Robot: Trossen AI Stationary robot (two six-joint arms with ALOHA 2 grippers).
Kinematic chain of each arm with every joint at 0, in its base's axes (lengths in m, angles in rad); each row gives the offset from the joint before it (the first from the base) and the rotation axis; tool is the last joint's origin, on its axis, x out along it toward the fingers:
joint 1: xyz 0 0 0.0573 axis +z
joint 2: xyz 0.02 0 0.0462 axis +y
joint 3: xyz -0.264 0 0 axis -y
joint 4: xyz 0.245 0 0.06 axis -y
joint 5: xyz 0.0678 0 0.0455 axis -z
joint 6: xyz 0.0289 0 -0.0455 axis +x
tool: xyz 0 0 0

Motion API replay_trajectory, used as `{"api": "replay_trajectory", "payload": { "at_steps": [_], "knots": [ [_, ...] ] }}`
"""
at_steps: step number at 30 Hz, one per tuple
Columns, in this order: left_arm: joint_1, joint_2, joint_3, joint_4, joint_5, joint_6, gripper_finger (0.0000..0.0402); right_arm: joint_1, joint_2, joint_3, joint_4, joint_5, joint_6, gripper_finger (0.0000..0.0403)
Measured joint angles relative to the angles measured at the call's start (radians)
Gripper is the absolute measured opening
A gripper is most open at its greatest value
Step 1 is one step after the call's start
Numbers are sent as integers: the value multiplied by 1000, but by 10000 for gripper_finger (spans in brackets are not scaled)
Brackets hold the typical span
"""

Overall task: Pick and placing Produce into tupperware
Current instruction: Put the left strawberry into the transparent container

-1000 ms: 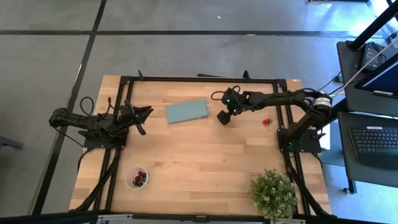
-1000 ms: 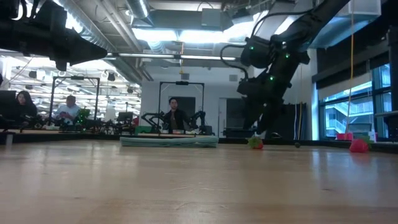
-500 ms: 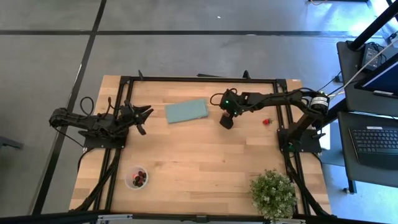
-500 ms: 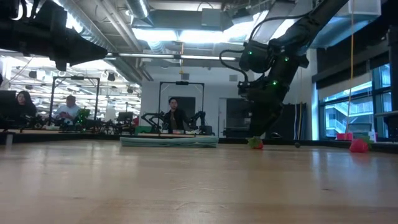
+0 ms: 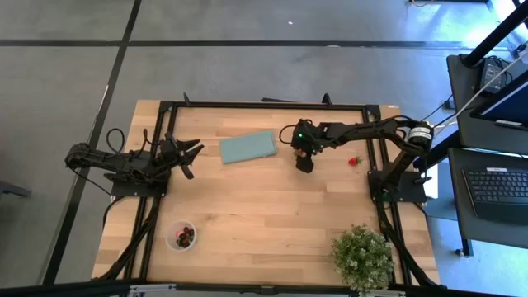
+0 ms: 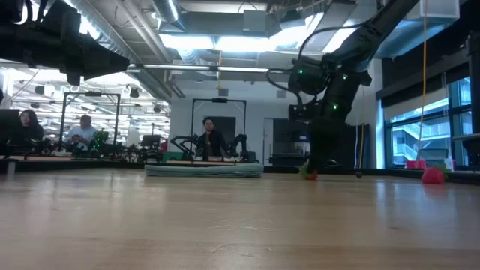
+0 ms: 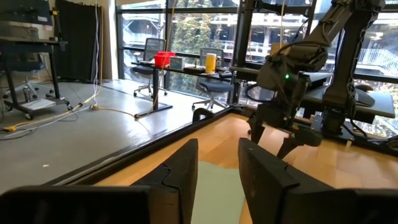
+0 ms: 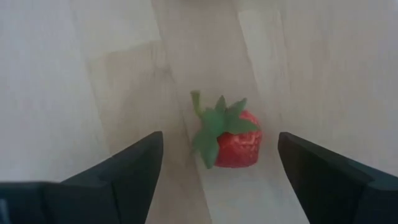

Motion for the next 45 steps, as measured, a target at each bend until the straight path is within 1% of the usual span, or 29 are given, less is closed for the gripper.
{"api": "replay_trajectory", "payload": {
  "at_steps": [5,11,24,32,37,40,43,45],
  "knots": [
    [0,0,0,0,0,0,112,0,42,2,7,-4,-38,315],
    [0,0,0,0,0,0,110,1,56,3,23,-13,-93,290],
    [0,0,0,0,0,0,82,2,59,2,22,-15,-93,212],
    [0,0,0,0,0,0,67,5,55,2,27,-14,-74,139],
    [0,0,0,0,0,0,58,4,34,2,29,-2,-21,137],
    [0,0,0,0,0,0,52,8,17,40,15,-11,28,137],
    [0,0,0,0,0,0,47,38,7,120,19,-85,52,137],
    [0,0,0,0,1,0,43,64,7,197,15,-137,63,137]
  ]
}}
